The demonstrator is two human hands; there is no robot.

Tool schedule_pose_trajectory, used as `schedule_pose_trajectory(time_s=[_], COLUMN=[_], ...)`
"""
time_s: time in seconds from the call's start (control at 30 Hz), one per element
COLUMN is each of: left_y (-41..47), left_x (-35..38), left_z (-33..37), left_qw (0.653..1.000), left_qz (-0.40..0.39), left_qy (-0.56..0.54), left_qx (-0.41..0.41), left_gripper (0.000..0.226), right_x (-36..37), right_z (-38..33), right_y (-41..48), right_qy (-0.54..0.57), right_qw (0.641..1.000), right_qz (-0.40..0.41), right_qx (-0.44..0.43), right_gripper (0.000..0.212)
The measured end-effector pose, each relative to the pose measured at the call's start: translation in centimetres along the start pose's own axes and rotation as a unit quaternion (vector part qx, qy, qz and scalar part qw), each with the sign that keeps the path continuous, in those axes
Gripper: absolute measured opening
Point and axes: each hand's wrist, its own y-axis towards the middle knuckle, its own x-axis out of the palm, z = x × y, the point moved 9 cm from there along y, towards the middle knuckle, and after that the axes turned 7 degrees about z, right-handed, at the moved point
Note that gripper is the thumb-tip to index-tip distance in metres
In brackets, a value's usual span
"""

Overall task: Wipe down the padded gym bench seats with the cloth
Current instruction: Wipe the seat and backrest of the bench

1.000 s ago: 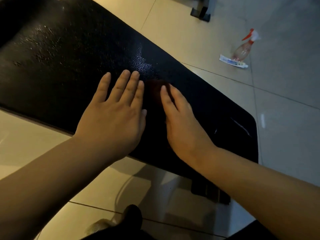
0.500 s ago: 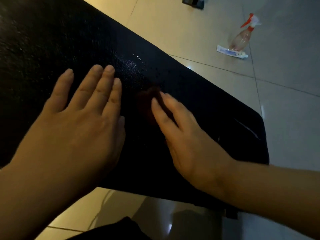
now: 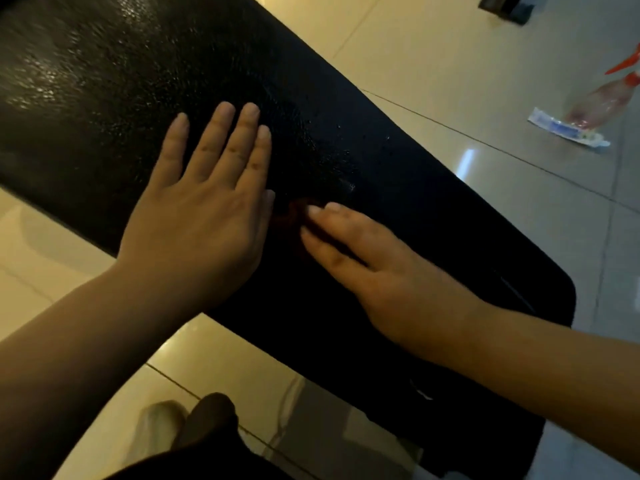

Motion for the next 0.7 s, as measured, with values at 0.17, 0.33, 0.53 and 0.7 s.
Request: schedule_pose_trajectory(time_s=[0.17, 0.33, 0.53, 0.7], left_y=[0.3, 0.6, 0.7, 0.6], left_x=[0.2, -0.1, 0.3, 0.2], left_z=[0.0, 0.0, -0.2, -0.1], left_qw=[0.999, 0.999, 0.997, 0.995], left_qz=[-0.015, -0.018, -0.050, -0.081], left_qy=[0.027, 0.023, 0.022, 0.009], left_qx=[-0.012, -0.023, -0.048, -0.058], left_gripper=[0.064, 0.065, 0.064, 0.065], right_x=[-2.6, -0.8, -3.6, -3.4], right_z=[3.4, 0.2, 5.6, 3.0], right_y=[2.7, 1.2, 1.3, 4.5], right_qy=[0.052, 0.047, 0.035, 0.081], right_qw=[0.994, 0.999, 0.998, 0.989], right_qz=[0.041, 0.021, 0.006, 0.001], right_qx=[0.083, -0.015, 0.055, 0.121], right_gripper=[0.070, 0.070, 0.079, 0.071])
